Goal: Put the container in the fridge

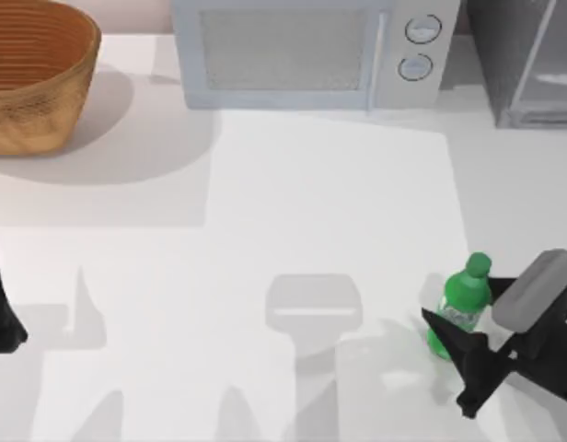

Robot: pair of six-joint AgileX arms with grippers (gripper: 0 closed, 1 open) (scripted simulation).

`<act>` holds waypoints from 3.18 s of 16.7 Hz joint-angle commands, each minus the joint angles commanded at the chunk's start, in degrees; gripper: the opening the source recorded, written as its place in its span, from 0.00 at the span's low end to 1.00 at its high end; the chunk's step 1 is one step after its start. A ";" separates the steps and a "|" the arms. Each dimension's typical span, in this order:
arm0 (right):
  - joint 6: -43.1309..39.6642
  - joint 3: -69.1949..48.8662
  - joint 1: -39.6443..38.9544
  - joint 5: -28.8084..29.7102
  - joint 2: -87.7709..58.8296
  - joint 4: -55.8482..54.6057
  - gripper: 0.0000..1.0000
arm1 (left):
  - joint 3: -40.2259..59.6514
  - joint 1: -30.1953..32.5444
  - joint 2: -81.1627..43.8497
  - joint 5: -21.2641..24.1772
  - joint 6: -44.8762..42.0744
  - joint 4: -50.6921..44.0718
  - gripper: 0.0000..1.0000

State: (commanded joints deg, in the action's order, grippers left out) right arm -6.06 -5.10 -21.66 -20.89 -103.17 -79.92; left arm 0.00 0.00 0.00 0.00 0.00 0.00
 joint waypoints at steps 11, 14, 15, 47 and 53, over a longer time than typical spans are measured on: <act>0.00 0.00 0.00 0.00 0.00 0.00 0.01 | 0.00 0.00 0.00 0.00 0.00 0.00 1.00; 0.06 0.06 0.05 -0.01 -0.01 0.03 0.01 | 0.00 0.00 0.00 0.00 0.00 0.00 1.00; 0.01 0.06 0.14 -0.07 0.07 0.14 0.01 | 0.00 0.00 0.00 0.00 0.00 0.00 1.00; -9.55 0.18 29.36 -15.38 53.61 61.33 0.01 | 0.00 0.00 0.00 0.00 0.00 0.00 1.00; -1.45 3.15 25.59 5.73 85.44 70.92 0.01 | 0.00 0.00 0.00 0.00 0.00 0.00 1.00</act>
State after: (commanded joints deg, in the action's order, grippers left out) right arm -7.51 -1.95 3.93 -15.15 -17.72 -9.00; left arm 0.00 0.00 0.00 0.00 0.00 0.00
